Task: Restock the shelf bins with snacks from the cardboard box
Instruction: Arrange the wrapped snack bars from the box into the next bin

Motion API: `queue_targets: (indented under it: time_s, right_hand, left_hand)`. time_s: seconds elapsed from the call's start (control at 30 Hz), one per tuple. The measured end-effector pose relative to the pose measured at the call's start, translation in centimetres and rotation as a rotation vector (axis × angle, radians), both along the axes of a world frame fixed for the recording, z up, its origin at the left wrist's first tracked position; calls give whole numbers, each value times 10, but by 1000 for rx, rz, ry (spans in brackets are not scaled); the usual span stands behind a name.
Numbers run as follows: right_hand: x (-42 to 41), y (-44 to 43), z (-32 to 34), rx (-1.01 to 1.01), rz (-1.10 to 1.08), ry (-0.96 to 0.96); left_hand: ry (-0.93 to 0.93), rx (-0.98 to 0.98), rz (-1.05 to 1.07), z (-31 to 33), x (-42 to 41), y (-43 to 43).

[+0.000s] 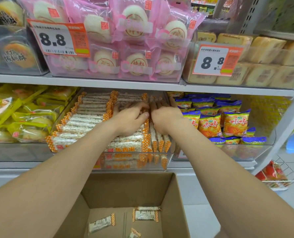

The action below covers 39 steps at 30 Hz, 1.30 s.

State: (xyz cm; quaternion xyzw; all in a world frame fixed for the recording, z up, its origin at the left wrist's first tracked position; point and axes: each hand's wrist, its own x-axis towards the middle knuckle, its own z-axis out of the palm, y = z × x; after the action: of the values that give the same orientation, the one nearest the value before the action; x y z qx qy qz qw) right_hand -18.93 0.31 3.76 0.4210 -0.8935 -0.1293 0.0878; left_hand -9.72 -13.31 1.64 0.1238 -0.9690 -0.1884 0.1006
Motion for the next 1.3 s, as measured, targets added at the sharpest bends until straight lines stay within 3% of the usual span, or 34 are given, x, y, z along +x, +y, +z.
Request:
queue_targets:
  time_s: [0.17, 0.4, 0.57, 0.67, 0.87, 1.07, 1.17, 1.3]
  right_hand:
    - [23, 16, 9, -161, -23, 94]
    - [56, 53, 17, -142, 81, 107]
    - [79, 67, 3, 62, 277, 74]
    - [86, 74, -5, 198, 314, 78]
    - [94, 84, 8, 211, 333, -110]
    - [88, 85, 4, -87, 328, -132]
    - [73, 78, 6, -331, 289, -58]
    - [50, 63, 5, -302, 221, -36]
  left_hand:
    - [-30, -85, -24, 0, -1, 2]
    - [-124, -64, -95, 14, -13, 0]
    - [-180, -41, -291, 18, -17, 14]
    - [-241, -26, -273, 14, -20, 11]
    - [-260, -76, -226, 4, -30, -4]
    - [-171, -51, -235, 27, -17, 18]
    - [-110, -79, -97, 45, 6, 26]
    - [-107, -315, 75, 45, 57, 25]
